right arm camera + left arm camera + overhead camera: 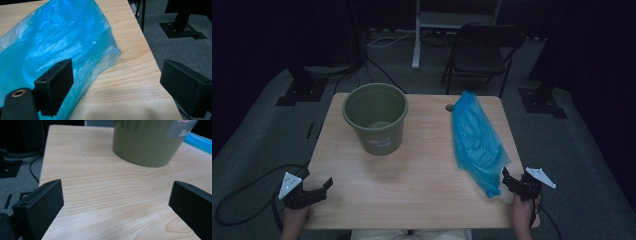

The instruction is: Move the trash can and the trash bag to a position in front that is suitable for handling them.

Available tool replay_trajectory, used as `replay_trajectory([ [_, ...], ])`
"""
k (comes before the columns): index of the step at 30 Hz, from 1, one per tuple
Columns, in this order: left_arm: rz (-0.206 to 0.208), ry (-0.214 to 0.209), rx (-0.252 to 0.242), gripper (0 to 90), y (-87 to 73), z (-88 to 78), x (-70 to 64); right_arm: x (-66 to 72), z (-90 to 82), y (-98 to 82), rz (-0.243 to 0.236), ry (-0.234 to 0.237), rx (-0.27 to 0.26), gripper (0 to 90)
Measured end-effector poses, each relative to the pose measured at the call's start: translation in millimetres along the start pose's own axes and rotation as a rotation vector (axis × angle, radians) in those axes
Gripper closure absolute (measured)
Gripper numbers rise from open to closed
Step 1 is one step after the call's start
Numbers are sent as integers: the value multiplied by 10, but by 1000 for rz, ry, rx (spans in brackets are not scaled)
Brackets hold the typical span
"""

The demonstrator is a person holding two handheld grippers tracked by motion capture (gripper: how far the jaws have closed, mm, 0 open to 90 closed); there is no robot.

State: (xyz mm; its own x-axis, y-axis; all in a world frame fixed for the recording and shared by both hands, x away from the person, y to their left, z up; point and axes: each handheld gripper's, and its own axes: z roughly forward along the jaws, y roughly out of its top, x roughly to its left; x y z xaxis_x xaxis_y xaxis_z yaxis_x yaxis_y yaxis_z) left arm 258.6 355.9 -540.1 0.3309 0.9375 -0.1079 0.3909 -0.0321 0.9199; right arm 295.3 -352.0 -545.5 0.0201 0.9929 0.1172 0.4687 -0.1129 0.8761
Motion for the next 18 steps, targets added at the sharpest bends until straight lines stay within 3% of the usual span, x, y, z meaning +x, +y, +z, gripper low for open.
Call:
replay_trajectory([
  [4,-12,-19,16,3,10,23,14,35,29,12,-28,-7,25,111],
  [7,-26,-49,28,3,20,48,28,86,83,35,-76,7,47,111],
  [10,-17,-47,42,3,46,101,45,124,119,65,-96,32,64,111],
  [18,-19,-42,46,3,172,308,81,279,250,326,-76,78,58,111],
])
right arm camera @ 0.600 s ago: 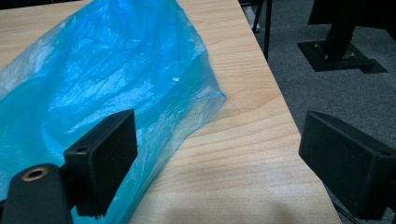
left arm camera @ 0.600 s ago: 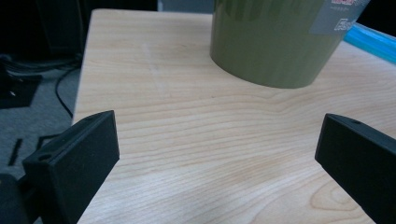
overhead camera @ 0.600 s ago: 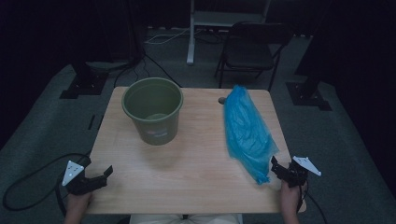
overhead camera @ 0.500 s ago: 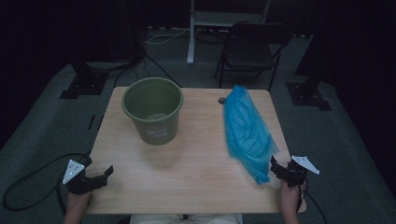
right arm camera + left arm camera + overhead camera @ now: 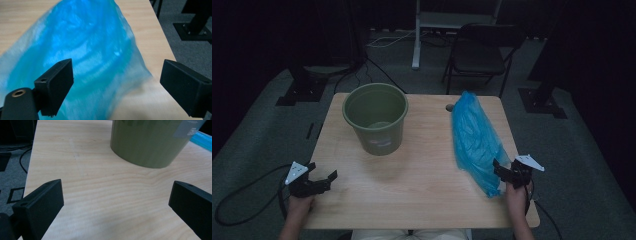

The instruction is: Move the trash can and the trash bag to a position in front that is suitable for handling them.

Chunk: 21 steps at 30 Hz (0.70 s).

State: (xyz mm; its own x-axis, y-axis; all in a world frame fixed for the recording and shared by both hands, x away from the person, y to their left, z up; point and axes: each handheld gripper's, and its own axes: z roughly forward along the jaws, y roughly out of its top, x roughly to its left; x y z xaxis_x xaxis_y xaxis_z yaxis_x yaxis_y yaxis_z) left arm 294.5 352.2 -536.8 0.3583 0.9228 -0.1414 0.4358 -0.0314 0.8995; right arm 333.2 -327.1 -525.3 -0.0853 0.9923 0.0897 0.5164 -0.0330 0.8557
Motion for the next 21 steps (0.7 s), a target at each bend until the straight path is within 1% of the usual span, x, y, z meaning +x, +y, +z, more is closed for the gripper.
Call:
replay_trajectory([
  [1,-4,1,-6,3,20,22,4,25,24,44,6,14,-5,111],
  [3,2,5,-15,3,56,65,8,98,84,128,10,38,-8,111],
  [5,5,6,-9,3,89,119,25,199,145,196,0,57,-12,111],
  [7,3,7,-9,3,121,176,44,317,219,252,-21,77,-5,111],
  [10,10,12,-4,3,168,272,66,509,352,320,-33,110,8,111],
  [11,11,6,-2,3,182,300,73,580,409,349,-51,119,18,111],
  [12,13,8,-1,3,195,332,75,650,458,379,-74,114,18,111],
  [13,14,9,2,3,207,365,74,718,502,409,-81,118,19,111],
  [16,29,5,19,3,232,464,76,907,627,482,-96,164,39,111],
  [17,29,5,19,3,232,464,76,907,627,482,-96,164,39,111],
  [18,29,0,24,3,252,528,83,966,664,503,-104,177,47,111],
  [19,32,0,28,3,265,549,90,1076,725,544,-110,193,47,111],
  [21,33,5,22,3,309,601,105,1170,778,579,-106,210,46,111],
])
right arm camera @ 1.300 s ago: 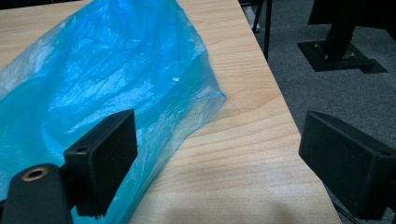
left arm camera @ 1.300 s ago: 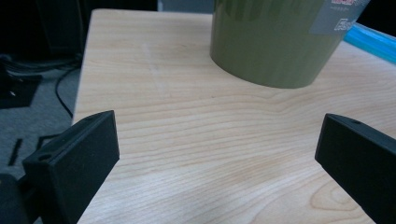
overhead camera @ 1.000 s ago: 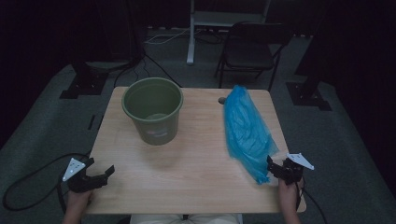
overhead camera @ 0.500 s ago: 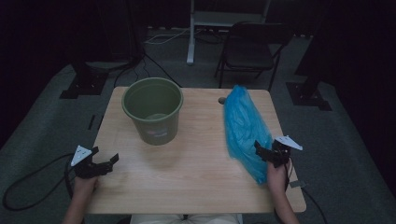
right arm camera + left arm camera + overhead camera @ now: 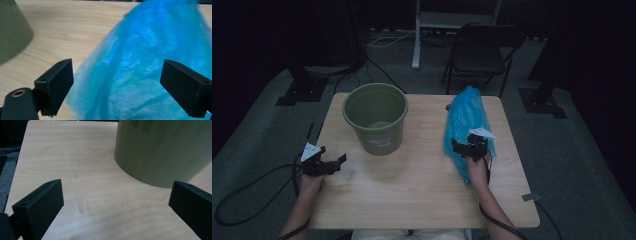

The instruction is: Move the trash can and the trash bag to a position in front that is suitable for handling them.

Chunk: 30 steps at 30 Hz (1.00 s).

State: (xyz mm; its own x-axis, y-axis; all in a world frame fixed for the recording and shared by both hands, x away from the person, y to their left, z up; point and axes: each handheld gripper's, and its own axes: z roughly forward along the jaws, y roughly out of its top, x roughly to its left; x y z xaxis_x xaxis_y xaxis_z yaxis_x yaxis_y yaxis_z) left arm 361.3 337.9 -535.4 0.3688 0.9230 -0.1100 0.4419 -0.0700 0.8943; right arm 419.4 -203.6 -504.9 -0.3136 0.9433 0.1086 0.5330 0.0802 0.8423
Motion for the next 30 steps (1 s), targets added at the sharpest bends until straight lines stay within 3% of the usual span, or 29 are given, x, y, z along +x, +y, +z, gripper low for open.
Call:
replay_trajectory([
  [3,-6,13,-18,3,87,66,37,128,115,91,-16,7,-15,111],
  [10,0,36,-19,3,237,208,95,360,415,316,8,30,-16,111],
  [13,-21,43,-33,3,317,303,144,471,530,400,17,46,-13,112],
  [17,-20,52,-28,3,397,417,182,605,714,471,24,55,-2,111],
  [23,-5,78,-39,3,495,541,195,724,952,555,61,57,19,111],
  [30,-13,74,-16,3,542,679,288,884,1222,681,41,61,54,111],
])
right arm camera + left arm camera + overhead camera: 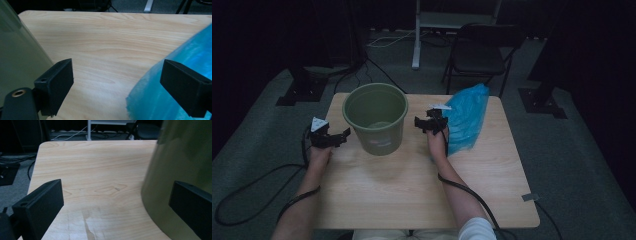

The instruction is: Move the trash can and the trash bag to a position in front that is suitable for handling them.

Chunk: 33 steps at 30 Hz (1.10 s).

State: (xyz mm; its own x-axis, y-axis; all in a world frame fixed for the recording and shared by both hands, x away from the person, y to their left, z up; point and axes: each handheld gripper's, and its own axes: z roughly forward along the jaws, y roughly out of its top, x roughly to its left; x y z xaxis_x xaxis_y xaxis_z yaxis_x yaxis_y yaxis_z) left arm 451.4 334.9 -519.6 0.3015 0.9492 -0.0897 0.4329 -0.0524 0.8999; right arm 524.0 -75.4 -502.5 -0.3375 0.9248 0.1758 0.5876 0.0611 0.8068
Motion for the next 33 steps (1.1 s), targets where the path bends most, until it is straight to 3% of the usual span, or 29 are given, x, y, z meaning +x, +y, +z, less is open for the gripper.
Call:
replay_trajectory([
  [5,8,1,13,3,66,85,43,53,121,95,27,32,4,112],
  [9,13,-25,11,3,105,113,30,83,149,123,42,58,-4,111],
  [12,26,-42,15,3,126,142,-26,153,169,140,21,95,1,111],
  [15,47,-31,12,4,157,154,-89,218,159,146,-3,133,1,142],
  [17,31,-39,25,4,163,158,-94,218,142,138,-2,128,2,143],
  [18,48,-33,23,4,166,150,-109,214,136,135,2,131,5,144],
  [24,61,-34,34,4,154,103,-182,197,42,109,-25,137,21,157],
  [33,59,-50,46,4,95,-7,-298,153,-111,2,-32,163,25,161],
])
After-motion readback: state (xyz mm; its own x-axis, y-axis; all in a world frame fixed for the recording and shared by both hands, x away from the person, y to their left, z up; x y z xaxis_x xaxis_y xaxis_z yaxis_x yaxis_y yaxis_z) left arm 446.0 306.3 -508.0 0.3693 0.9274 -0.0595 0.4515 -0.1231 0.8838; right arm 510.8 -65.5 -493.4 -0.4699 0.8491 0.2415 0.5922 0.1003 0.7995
